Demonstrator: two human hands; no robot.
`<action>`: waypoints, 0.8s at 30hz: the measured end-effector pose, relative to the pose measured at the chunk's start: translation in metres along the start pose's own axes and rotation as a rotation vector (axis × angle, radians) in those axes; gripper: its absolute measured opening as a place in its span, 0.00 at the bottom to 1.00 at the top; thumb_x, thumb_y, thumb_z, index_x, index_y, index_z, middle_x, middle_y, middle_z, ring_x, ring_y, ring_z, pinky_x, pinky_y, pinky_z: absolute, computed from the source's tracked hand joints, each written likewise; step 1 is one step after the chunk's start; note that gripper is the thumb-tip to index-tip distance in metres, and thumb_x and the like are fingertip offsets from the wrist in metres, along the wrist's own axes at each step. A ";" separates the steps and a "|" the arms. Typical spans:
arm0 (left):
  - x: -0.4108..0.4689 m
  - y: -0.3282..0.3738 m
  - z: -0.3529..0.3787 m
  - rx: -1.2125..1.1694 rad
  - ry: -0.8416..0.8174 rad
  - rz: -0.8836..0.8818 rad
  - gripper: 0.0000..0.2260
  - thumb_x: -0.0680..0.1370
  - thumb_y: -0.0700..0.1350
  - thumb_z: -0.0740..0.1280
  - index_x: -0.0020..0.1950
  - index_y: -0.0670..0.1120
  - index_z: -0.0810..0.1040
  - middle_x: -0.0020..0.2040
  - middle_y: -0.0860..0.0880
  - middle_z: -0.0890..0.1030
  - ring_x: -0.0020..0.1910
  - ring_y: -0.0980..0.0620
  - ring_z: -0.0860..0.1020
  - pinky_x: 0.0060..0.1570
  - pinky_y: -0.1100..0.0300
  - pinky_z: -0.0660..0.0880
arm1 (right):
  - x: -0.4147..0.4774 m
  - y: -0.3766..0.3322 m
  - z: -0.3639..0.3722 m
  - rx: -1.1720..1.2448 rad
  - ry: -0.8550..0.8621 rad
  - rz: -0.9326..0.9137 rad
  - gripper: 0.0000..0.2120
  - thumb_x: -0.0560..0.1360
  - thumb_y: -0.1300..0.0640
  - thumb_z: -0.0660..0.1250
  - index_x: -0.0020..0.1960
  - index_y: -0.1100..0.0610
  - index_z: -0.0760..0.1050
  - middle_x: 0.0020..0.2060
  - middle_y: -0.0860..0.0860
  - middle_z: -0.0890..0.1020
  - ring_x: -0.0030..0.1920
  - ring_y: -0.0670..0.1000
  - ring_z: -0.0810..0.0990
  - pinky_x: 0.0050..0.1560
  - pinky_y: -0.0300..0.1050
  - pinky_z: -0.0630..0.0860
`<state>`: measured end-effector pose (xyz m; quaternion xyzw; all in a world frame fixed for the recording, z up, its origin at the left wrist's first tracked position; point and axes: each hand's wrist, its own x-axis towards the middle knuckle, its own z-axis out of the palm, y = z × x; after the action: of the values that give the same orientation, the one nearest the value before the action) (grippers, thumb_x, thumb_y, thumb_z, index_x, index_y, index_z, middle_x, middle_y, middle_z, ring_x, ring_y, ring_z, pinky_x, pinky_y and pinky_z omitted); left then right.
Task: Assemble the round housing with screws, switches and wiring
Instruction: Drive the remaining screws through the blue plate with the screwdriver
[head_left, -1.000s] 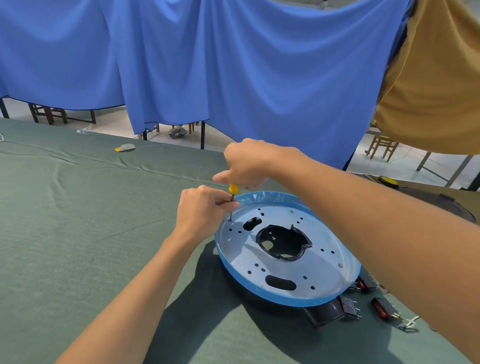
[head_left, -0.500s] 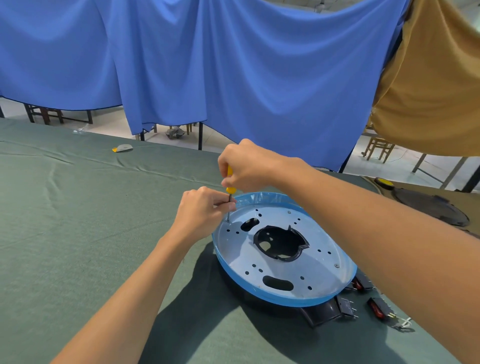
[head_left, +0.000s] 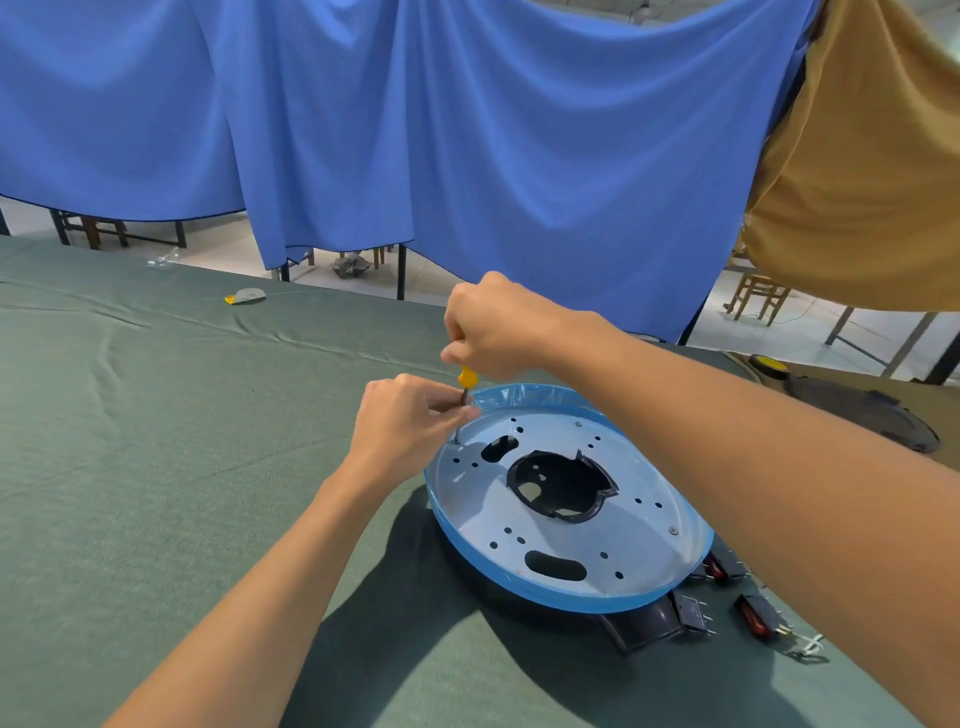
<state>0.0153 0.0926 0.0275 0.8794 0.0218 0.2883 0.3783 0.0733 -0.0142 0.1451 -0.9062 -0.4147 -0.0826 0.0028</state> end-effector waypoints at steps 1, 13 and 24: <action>0.000 0.000 0.000 -0.004 0.022 -0.002 0.05 0.73 0.47 0.75 0.43 0.47 0.87 0.36 0.46 0.85 0.30 0.47 0.76 0.35 0.55 0.72 | 0.000 -0.001 0.000 -0.011 -0.015 0.001 0.19 0.79 0.52 0.63 0.31 0.54 0.63 0.32 0.53 0.68 0.30 0.55 0.74 0.30 0.44 0.68; 0.000 -0.004 0.000 -0.047 -0.008 -0.029 0.05 0.74 0.47 0.74 0.43 0.47 0.87 0.35 0.45 0.84 0.30 0.45 0.75 0.35 0.48 0.75 | 0.000 -0.008 -0.005 0.018 -0.044 -0.013 0.14 0.74 0.62 0.67 0.32 0.56 0.67 0.32 0.54 0.74 0.34 0.56 0.76 0.35 0.47 0.75; 0.001 -0.004 0.001 -0.091 -0.002 -0.051 0.03 0.73 0.44 0.75 0.45 0.47 0.87 0.36 0.46 0.85 0.40 0.41 0.81 0.43 0.44 0.78 | -0.002 -0.007 -0.017 -0.056 -0.128 0.041 0.17 0.76 0.46 0.68 0.36 0.57 0.71 0.28 0.51 0.74 0.22 0.49 0.79 0.35 0.45 0.78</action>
<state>0.0169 0.0954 0.0242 0.8607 0.0307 0.2782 0.4252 0.0642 -0.0121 0.1613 -0.9176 -0.3931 -0.0358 -0.0473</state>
